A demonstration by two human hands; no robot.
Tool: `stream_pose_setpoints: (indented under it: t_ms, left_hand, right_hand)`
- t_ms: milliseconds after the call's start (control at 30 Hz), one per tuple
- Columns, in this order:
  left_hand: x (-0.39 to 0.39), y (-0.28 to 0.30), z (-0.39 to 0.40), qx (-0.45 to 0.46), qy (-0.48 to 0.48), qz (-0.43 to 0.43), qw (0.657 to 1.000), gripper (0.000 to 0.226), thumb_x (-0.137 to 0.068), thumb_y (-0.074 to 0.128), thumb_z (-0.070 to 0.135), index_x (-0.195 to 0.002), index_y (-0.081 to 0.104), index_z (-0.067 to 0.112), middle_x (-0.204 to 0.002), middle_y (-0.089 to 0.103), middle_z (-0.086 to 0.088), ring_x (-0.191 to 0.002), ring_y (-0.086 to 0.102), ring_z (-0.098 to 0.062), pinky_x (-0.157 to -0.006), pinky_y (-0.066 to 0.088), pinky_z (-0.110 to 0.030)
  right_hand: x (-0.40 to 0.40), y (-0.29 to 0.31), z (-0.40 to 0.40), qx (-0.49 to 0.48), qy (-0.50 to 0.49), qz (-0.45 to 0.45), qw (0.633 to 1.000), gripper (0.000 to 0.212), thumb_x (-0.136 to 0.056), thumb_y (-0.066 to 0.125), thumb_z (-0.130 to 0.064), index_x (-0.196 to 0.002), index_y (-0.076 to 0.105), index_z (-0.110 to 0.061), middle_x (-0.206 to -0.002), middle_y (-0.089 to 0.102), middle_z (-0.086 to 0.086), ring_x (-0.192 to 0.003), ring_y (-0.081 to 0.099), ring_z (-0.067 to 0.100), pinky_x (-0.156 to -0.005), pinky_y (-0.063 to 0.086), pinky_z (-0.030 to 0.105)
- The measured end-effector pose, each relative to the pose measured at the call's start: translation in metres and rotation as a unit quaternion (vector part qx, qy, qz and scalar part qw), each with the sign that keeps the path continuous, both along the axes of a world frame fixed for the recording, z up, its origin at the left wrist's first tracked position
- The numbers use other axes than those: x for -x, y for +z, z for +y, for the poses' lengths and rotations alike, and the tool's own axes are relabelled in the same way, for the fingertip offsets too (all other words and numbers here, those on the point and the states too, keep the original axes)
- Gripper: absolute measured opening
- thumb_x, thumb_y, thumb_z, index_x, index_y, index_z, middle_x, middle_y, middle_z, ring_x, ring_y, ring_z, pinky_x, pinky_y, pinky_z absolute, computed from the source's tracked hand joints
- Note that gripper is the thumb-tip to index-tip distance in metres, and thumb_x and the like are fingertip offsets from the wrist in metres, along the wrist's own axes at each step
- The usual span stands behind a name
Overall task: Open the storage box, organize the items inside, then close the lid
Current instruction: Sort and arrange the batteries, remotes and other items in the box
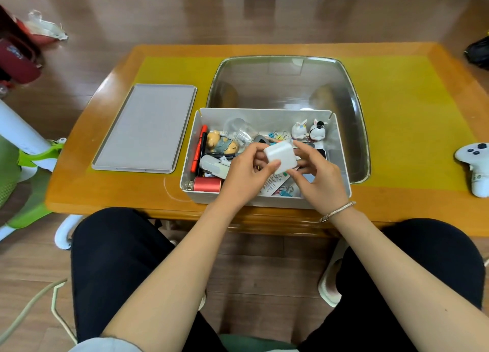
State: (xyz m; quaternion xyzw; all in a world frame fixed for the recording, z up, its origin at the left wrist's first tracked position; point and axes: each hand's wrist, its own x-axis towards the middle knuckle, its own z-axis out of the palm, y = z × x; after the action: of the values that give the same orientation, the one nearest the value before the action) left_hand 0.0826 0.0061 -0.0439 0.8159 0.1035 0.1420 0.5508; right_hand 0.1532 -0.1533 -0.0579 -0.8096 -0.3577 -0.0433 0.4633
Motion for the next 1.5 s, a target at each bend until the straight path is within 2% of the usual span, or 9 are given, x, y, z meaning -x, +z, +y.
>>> stream_pose_setpoints:
  t_ms: [100, 367, 467, 567, 700, 767, 900, 1100, 1500]
  left_hand:
    - [0.0, 0.001, -0.002, 0.015, 0.014, 0.016, 1.0, 0.033, -0.087, 0.068, 0.018, -0.115, 0.052, 0.022, -0.101, 0.062, 0.003, -0.085, 0.064, -0.014, -0.074, 0.058, -0.036]
    - [0.001, 0.004, -0.003, 0.07, -0.027, 0.025, 0.997, 0.03, -0.095, 0.054, 0.01, -0.125, 0.057, 0.017, -0.101, 0.065, 0.007, -0.083, 0.07, -0.011, -0.062, 0.059, -0.029]
    - [0.001, 0.004, -0.001, 0.062, -0.04, 0.035, 0.997, 0.034, -0.096, 0.054, 0.013, -0.13, 0.056, 0.015, -0.1, 0.068, -0.001, -0.086, 0.069, -0.017, -0.066, 0.059, -0.035]
    - [0.002, 0.002, -0.004, 0.042, -0.065, 0.046, 0.996, 0.041, -0.094, 0.057, 0.024, -0.134, 0.052, 0.02, -0.106, 0.069, -0.001, -0.094, 0.066, -0.009, -0.079, 0.056, -0.033]
    - [0.002, 0.001, -0.011, -0.086, -0.085, 0.102, 0.987, 0.077, -0.072, 0.056, 0.07, -0.139, 0.036, 0.037, -0.115, 0.062, 0.021, -0.098, 0.059, 0.003, -0.079, 0.051, -0.029]
    - [0.002, 0.0, -0.013, -0.185, -0.09, 0.112, 0.972, 0.078, -0.065, 0.054, 0.079, -0.131, 0.036, 0.04, -0.111, 0.057, 0.027, -0.093, 0.055, 0.006, -0.074, 0.046, -0.023]
    - [0.002, -0.01, -0.025, -0.359, -0.143, 0.037, 0.922, 0.045, -0.079, 0.061, 0.063, -0.109, 0.058, 0.029, -0.102, 0.062, 0.013, -0.095, 0.055, -0.008, -0.081, 0.045, -0.032]
    - [-0.007, -0.019, -0.047, -0.474, -0.19, 0.049, 0.859, 0.038, -0.093, 0.05, 0.049, -0.124, 0.06, 0.031, -0.115, 0.065, 0.002, -0.109, 0.056, -0.022, -0.086, 0.037, -0.038]
    - [-0.008, -0.018, -0.045, -0.5, -0.223, 0.077, 0.833, 0.037, -0.099, 0.041, 0.044, -0.127, 0.058, 0.028, -0.116, 0.067, 0.002, -0.108, 0.054, -0.022, -0.082, 0.038, -0.038]
  right_hand:
    - [0.0, 0.001, 0.002, 0.021, 0.019, -0.018, 0.999, 0.056, -0.078, 0.073, -0.009, -0.13, 0.052, -0.01, -0.126, 0.057, 0.004, -0.105, 0.057, 0.008, -0.082, 0.044, 0.002]
    - [-0.001, 0.002, 0.002, 0.042, 0.005, -0.009, 0.999, 0.06, -0.073, 0.078, -0.021, -0.127, 0.053, -0.012, -0.123, 0.058, 0.005, -0.102, 0.055, 0.006, -0.077, 0.045, 0.002]
    - [-0.002, 0.004, 0.001, 0.051, 0.001, 0.012, 0.999, 0.063, -0.073, 0.078, -0.023, -0.13, 0.051, -0.015, -0.123, 0.057, 0.001, -0.104, 0.057, 0.009, -0.083, 0.051, 0.014]
    - [-0.006, 0.009, -0.001, 0.066, -0.001, 0.03, 0.997, 0.06, -0.073, 0.078, -0.022, -0.126, 0.052, -0.016, -0.12, 0.057, 0.001, -0.105, 0.056, 0.013, -0.084, 0.055, 0.029]
    - [-0.015, 0.017, -0.01, 0.102, -0.022, -0.003, 0.995, 0.058, -0.071, 0.078, -0.024, -0.122, 0.053, -0.016, -0.116, 0.059, 0.0, -0.101, 0.056, 0.015, -0.083, 0.053, 0.031]
    - [-0.021, 0.023, -0.017, 0.112, -0.045, -0.022, 0.992, 0.054, -0.071, 0.077, -0.022, -0.12, 0.054, -0.016, -0.114, 0.061, 0.001, -0.101, 0.057, 0.018, -0.084, 0.05, 0.033]
    - [-0.034, 0.031, -0.03, 0.124, -0.101, -0.01, 0.987, 0.05, -0.072, 0.072, -0.035, -0.118, 0.055, -0.02, -0.112, 0.065, -0.002, -0.1, 0.061, 0.019, -0.09, 0.046, 0.048]
    - [-0.045, 0.034, -0.042, 0.284, -0.064, -0.023, 0.956, 0.055, -0.078, 0.064, -0.048, -0.123, 0.049, -0.02, -0.112, 0.066, 0.0, -0.105, 0.061, 0.024, -0.094, 0.04, 0.045]
    - [-0.05, 0.035, -0.028, 0.493, -0.012, -0.03, 0.87, 0.056, -0.085, 0.053, -0.056, -0.12, 0.043, -0.013, -0.112, 0.063, 0.012, -0.1, 0.059, 0.033, -0.08, 0.041, 0.04]
